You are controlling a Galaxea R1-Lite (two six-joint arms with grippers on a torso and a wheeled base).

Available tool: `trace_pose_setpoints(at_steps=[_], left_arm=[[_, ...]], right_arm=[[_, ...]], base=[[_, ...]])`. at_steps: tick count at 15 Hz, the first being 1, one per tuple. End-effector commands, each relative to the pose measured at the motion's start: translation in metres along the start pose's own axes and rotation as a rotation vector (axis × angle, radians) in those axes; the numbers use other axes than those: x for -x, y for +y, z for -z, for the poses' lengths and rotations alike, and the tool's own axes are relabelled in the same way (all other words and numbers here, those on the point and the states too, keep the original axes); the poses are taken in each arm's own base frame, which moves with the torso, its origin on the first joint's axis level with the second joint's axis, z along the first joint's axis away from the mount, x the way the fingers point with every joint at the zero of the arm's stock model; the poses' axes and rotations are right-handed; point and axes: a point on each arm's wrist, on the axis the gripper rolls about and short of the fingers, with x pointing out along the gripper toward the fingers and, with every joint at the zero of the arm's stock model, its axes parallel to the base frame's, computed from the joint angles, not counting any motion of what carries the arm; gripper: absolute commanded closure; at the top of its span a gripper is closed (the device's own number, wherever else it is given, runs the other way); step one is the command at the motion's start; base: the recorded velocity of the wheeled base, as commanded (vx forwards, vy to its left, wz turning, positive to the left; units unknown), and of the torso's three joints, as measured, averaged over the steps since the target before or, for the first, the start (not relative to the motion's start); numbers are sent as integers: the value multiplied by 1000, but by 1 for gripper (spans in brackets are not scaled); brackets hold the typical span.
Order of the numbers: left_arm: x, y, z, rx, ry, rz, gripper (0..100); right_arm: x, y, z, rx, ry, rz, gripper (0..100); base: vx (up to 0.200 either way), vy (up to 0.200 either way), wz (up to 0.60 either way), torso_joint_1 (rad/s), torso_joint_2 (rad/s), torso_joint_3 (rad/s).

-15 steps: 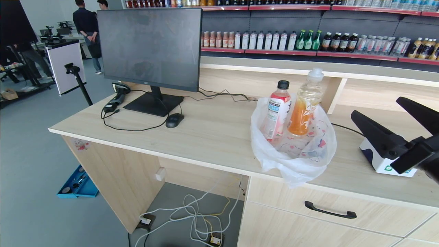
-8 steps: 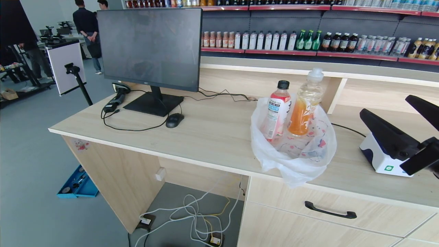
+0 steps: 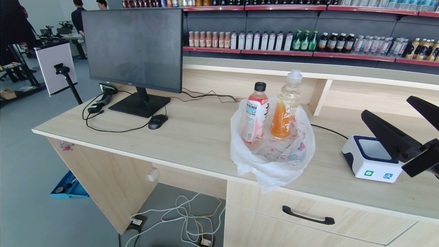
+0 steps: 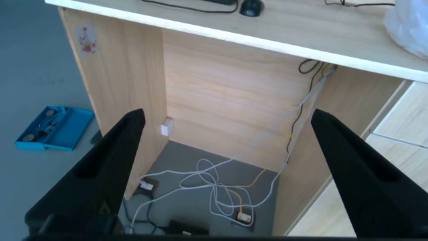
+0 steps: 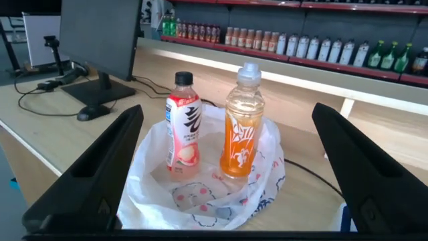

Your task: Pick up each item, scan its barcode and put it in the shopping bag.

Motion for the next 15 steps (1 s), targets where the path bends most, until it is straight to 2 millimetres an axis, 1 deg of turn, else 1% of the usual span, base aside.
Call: trace_pose_setpoints(at_steps=[1, 3, 12, 15], left_arm=[[0, 0, 0, 0, 1, -1, 0], [0, 0, 0, -2, 2, -1, 0], [0, 0, 0, 0, 2, -1, 0], [0, 0, 0, 0, 2, -1, 0]], right_arm=[[-2, 1, 2, 1, 8, -2, 0], [-1, 1, 3, 2, 14, -3, 0], [5, 1, 15, 6, 63, -11, 0], [7, 2, 18, 8, 76, -11, 0]], base=[[0, -200, 0, 12, -2, 2], [0, -200, 0, 2, 2, 5], [0, -200, -600, 6, 3, 3], [0, -200, 0, 7, 2, 2]])
